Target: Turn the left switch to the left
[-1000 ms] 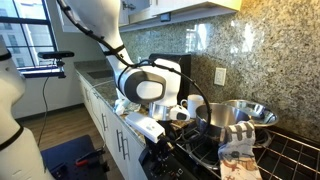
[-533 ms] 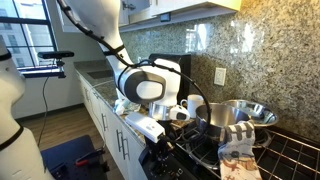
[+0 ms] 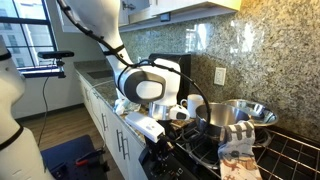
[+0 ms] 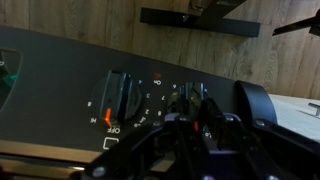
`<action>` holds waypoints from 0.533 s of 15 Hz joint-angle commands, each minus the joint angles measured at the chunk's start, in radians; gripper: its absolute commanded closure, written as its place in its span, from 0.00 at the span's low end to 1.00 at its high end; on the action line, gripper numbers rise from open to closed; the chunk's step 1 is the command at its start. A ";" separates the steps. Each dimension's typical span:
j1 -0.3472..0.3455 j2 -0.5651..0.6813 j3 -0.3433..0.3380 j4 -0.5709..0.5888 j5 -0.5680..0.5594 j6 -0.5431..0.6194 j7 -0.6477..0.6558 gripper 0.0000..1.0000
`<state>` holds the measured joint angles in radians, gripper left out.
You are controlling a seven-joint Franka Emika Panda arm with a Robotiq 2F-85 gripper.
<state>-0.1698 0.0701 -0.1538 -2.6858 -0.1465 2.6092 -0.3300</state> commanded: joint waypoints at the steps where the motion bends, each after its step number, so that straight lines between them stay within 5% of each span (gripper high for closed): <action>1: 0.028 0.095 0.041 -0.006 0.065 0.113 0.000 0.91; 8: 0.031 0.143 0.048 -0.010 0.077 0.186 0.002 0.91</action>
<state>-0.1706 0.0743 -0.1537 -2.6944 -0.1404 2.6350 -0.3300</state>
